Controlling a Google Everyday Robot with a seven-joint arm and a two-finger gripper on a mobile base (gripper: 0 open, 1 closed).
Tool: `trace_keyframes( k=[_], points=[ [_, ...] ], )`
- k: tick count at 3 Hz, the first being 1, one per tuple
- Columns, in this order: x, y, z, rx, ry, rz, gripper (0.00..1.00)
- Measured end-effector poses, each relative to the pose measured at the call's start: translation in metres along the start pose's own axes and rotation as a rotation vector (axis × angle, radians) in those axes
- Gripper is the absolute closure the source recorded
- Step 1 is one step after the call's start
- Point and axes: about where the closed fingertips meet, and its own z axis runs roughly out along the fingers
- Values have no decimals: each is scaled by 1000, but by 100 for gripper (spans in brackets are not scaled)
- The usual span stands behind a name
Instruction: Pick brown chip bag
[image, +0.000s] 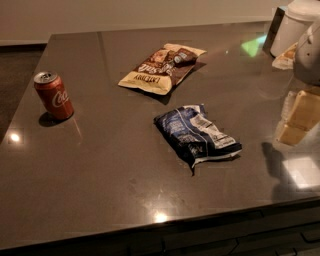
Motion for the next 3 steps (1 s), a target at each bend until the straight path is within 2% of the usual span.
trace_keyframes(
  k=[1, 2, 3],
  points=[
    [-1, -1, 0, 0, -3, 2, 0],
    [-8, -17, 5, 18, -19, 60, 0],
    [-22, -52, 21, 61, -33, 175, 0]
  ],
)
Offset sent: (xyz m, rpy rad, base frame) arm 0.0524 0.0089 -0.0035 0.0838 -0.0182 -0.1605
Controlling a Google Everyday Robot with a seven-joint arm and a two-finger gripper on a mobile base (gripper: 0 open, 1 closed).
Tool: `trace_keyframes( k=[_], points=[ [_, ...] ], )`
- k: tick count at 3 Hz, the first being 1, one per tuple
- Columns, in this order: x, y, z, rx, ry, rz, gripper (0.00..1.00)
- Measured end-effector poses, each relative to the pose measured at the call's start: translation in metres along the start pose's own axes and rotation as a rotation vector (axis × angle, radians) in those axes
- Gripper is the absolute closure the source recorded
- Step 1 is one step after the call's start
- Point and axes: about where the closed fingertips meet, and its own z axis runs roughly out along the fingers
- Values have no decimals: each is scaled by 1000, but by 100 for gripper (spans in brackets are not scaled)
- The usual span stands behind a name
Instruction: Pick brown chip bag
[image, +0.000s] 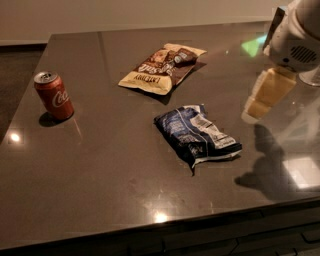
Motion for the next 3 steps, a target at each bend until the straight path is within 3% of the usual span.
trace_keyframes(
  k=[1, 2, 3],
  points=[
    [-21, -31, 18, 20, -31, 144, 0],
    [-57, -51, 31, 17, -79, 231, 0],
    [-91, -54, 48, -8, -113, 284, 0]
  ],
)
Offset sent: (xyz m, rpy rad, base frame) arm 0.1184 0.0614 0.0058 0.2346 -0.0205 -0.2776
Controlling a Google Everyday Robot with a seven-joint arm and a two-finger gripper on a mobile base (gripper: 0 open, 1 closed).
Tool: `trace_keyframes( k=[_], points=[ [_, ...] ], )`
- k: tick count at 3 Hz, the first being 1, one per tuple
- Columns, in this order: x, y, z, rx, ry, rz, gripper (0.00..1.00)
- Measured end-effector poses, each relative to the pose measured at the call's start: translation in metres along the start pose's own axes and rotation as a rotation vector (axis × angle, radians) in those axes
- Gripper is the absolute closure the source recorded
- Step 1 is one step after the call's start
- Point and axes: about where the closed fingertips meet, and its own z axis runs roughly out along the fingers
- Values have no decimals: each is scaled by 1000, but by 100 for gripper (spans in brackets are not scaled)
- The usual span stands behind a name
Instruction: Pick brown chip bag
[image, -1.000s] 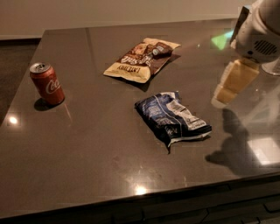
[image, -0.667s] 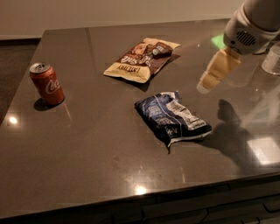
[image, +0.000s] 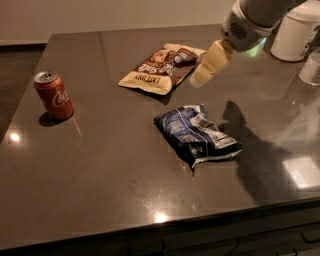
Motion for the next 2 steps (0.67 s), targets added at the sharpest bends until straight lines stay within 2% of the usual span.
trace_keyframes(
  k=[1, 2],
  points=[
    [-21, 3, 24, 4, 1, 65, 0],
    [-30, 0, 38, 55, 3, 134, 0]
  ],
)
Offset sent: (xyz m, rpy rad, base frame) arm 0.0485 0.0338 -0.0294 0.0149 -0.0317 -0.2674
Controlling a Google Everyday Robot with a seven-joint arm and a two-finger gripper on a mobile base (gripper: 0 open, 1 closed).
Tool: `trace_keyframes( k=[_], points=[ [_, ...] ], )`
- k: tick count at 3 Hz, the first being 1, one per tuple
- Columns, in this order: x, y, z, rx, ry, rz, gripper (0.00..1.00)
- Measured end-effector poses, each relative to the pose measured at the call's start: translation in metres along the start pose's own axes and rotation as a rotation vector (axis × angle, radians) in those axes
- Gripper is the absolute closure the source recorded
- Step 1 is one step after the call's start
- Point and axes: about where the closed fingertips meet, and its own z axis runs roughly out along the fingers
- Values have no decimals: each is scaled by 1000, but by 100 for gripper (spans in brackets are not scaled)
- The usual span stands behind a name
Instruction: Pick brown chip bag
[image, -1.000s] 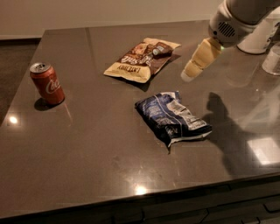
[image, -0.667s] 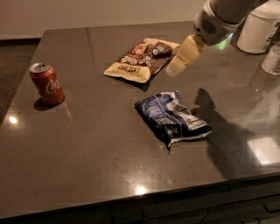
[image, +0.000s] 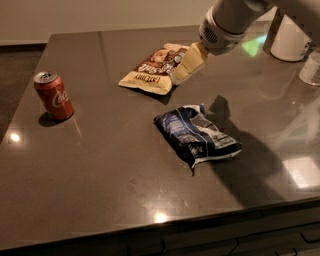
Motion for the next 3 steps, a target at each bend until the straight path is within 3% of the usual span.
trace_keyframes(
  k=[2, 3],
  points=[
    [-4, 6, 8, 37, 39, 18, 0],
    [-13, 17, 33, 59, 91, 45, 0]
  ],
)
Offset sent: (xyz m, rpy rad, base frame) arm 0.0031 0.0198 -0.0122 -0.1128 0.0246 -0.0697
